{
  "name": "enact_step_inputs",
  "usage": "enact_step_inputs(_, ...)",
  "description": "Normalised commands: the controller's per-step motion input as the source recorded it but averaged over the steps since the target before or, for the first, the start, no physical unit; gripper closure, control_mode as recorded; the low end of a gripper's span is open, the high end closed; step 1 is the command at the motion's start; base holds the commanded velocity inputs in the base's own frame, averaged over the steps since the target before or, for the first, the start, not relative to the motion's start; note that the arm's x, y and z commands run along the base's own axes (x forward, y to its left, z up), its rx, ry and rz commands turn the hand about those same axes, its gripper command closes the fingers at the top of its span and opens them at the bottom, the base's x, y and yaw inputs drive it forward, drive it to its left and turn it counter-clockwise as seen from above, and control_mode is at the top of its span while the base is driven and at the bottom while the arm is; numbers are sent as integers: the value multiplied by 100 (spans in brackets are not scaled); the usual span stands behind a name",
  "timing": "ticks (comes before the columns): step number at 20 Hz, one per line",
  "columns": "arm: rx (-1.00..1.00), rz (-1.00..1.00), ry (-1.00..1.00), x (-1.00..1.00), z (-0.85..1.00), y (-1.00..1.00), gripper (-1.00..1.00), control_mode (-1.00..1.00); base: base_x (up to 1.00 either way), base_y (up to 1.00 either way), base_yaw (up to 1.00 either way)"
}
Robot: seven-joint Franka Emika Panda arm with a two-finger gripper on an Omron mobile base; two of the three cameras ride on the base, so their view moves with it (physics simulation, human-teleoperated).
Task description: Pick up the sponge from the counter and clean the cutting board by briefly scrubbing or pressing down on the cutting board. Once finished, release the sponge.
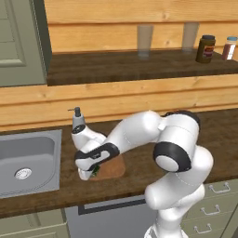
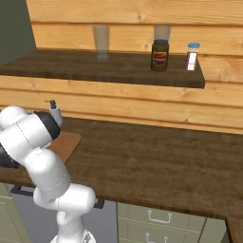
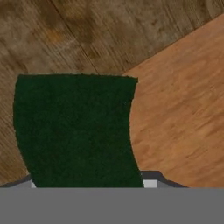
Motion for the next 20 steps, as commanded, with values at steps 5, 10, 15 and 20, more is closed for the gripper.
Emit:
enact_step_inputs(5, 0, -1, -2, 69, 0, -2, 100, -100, 0, 0, 0)
enact_step_inputs(10, 0, -1, -4, 18, 0, -30, 100, -100, 0, 0, 0)
enact_step_inputs(15, -1, 0, -12, 0, -16, -69, 100, -100, 0, 0, 0)
enact_step_inputs(20, 0, 0, -3, 0, -18, -80, 100, -100, 0, 0, 0)
